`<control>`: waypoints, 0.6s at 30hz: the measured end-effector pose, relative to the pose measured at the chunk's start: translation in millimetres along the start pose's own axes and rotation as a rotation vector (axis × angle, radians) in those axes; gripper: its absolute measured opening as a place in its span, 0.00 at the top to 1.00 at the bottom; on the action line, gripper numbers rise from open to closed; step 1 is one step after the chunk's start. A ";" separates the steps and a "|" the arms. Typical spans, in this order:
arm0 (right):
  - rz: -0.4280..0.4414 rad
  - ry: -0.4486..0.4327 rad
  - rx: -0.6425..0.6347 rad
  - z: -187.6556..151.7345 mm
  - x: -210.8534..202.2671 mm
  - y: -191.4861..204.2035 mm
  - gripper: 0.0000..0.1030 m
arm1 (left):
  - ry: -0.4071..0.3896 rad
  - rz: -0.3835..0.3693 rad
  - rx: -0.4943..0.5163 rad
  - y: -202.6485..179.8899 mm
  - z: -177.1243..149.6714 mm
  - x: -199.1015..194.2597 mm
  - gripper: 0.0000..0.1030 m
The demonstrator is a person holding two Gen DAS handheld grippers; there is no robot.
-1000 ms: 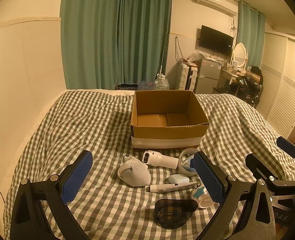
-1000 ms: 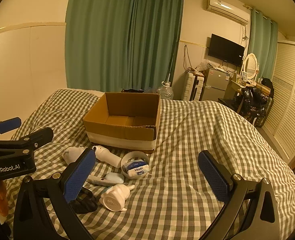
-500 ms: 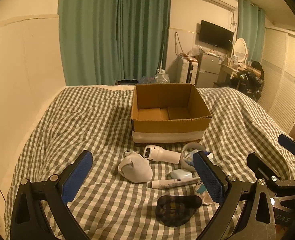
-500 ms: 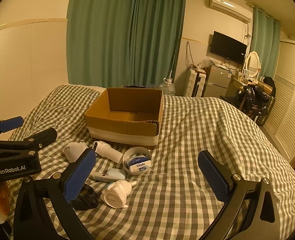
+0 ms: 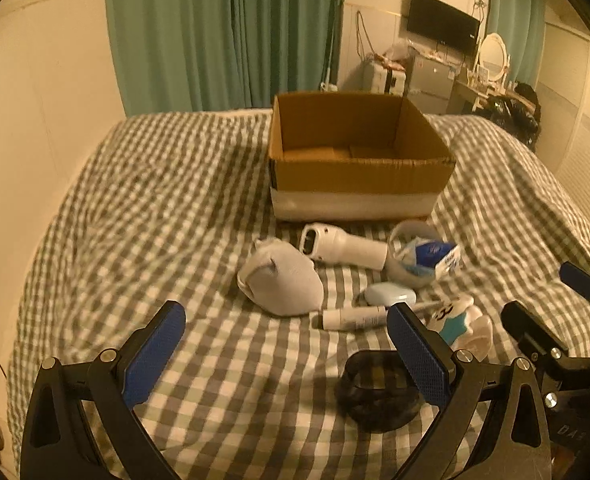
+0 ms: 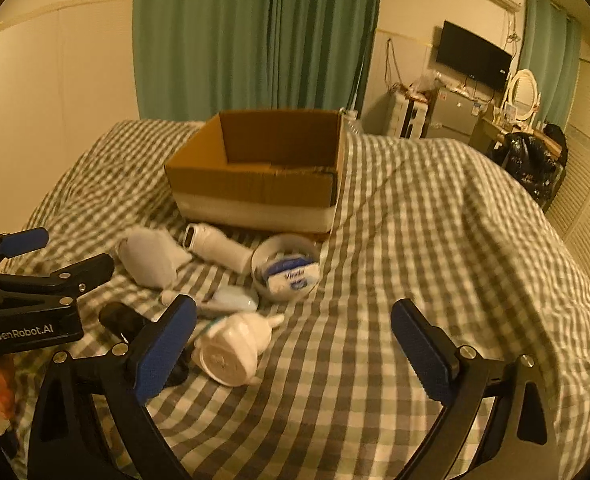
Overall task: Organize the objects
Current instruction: 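Grasp the white knit sock with the left gripper while the right grasps the white figurine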
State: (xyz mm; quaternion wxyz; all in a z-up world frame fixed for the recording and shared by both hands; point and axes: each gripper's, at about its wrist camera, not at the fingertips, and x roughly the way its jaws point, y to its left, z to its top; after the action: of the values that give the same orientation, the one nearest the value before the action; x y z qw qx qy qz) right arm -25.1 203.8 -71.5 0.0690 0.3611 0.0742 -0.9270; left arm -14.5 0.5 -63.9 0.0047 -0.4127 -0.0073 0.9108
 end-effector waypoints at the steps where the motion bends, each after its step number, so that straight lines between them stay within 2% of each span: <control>1: 0.008 0.013 -0.003 -1.7 4.4 1.6 0.05 | 0.010 0.004 0.002 -0.7 -1.2 3.6 0.00; 6: 0.050 0.057 0.001 -4.1 22.8 8.2 0.11 | 0.046 0.028 -0.022 5.0 0.4 23.1 0.00; 10: 0.106 0.130 -0.019 -5.7 45.9 16.1 0.28 | 0.063 0.049 -0.037 17.9 10.4 38.1 0.00; 13: 0.151 0.158 -0.004 -10.4 54.7 13.6 0.28 | 0.099 0.033 -0.029 24.8 14.4 53.1 0.00; 15: 0.162 0.166 -0.005 -11.9 57.3 13.9 0.33 | 0.118 0.015 -0.036 26.1 12.6 61.0 0.00; 18: 0.191 0.191 -0.011 -14.8 61.6 15.4 0.47 | 0.159 0.012 -0.021 21.2 12.2 79.6 0.00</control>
State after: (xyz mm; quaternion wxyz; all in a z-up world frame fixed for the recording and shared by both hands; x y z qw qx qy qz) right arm -57.5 186.9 -125.5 0.1515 0.4527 0.0507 -0.8772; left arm -76.3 -19.7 -116.1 -0.0047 -0.4837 -0.0139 0.8751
